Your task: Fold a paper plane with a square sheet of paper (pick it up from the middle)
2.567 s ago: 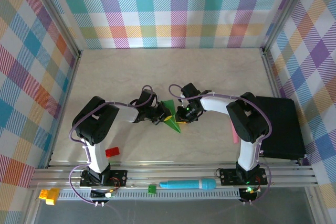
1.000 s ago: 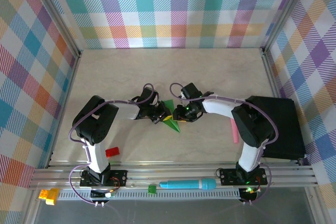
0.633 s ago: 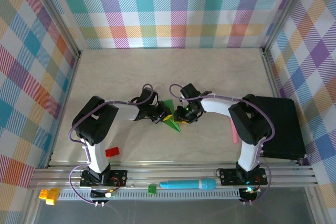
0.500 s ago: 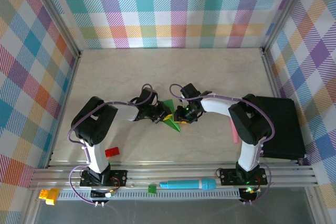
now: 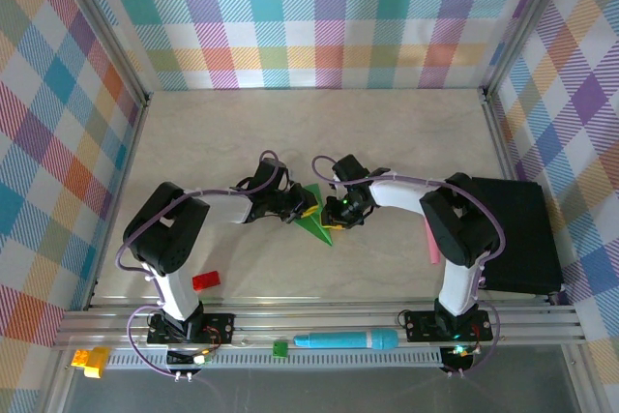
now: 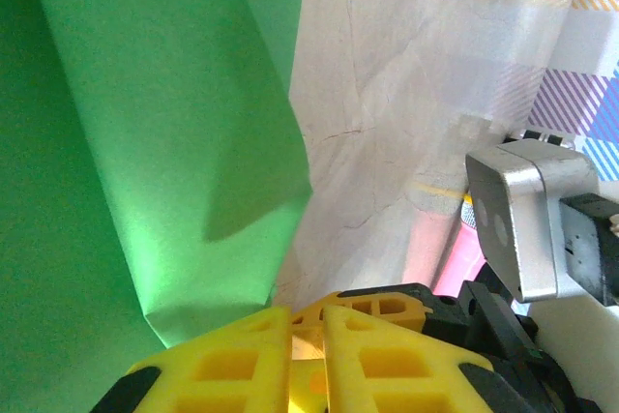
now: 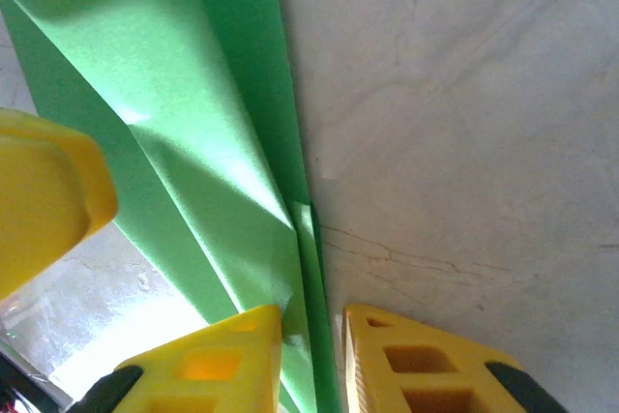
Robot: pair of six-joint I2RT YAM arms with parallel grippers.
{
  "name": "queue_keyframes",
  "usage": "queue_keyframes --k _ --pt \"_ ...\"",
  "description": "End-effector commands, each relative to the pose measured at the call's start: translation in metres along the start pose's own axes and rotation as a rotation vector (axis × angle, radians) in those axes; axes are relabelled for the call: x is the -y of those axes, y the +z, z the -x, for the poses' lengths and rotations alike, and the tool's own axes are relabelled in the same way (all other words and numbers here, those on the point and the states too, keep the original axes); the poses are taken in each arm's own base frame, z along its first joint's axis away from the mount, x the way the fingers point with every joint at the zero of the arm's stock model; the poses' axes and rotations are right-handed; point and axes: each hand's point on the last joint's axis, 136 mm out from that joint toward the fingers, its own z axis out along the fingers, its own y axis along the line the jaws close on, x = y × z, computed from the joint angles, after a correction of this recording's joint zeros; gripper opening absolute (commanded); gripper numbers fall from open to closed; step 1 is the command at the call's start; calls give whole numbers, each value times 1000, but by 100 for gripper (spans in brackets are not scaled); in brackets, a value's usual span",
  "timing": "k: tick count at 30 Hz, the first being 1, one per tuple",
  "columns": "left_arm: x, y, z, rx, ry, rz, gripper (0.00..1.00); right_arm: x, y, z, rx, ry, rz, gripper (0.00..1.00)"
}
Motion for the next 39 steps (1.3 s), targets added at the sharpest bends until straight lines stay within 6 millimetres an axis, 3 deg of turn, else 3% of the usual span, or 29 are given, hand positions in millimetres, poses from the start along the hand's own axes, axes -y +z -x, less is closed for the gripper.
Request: queue_keyframes --k 1,14,24,39 --pt "6 -5 -1 -1 19 -5 16 7 5 -10 -41 25 -13 22" --pt "2 -1 0 -14 26 17 16 17 12 -19 -57 41 -33 17" --pt "0 10 -16 -68 38 31 15 22 17 -21 -72 48 -45 16" --pt "-33 21 -34 -126 30 167 10 26 22 -22 -80 55 -57 15"
